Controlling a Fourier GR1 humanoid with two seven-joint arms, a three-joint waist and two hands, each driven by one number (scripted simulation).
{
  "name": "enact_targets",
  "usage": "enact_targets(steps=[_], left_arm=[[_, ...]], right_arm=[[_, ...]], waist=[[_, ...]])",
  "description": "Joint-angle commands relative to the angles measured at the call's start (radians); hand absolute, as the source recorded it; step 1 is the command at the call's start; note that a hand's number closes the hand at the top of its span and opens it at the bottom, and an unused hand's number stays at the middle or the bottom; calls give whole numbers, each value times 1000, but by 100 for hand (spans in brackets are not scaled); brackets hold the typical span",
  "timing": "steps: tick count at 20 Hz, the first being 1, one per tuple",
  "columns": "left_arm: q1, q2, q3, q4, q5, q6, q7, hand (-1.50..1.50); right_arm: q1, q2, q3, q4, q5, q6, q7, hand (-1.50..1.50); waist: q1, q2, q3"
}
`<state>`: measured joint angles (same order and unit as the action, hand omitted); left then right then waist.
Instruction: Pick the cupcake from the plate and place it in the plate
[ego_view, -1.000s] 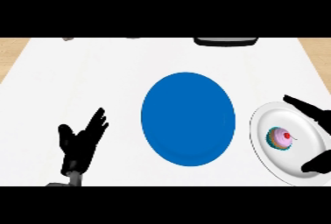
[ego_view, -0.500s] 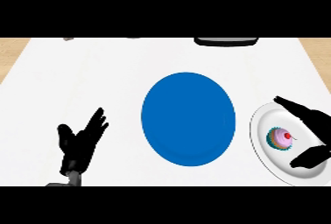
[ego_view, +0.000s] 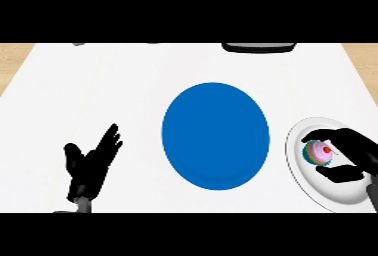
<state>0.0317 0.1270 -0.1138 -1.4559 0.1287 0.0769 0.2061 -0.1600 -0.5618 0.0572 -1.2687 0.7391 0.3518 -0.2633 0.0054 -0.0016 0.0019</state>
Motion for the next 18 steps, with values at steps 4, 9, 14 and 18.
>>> enact_targets(steps=[4,9,14,18], left_arm=[[-34,13,76,84,35,-62,-15,0],[22,-38,8,19,-33,-11,-4,0],[15,-5,30,8,-11,-32,23,0],[-2,-10,28,15,-14,-27,27,0]], right_arm=[[21,55,3,-22,101,-75,-20,150],[-15,20,-84,54,95,-153,-151,150],[49,427,117,-217,182,-284,226,150],[25,552,220,-243,238,-384,353,150]], waist=[[-6,1,-2],[-4,2,-2],[-13,-14,-6],[11,-24,-8]])
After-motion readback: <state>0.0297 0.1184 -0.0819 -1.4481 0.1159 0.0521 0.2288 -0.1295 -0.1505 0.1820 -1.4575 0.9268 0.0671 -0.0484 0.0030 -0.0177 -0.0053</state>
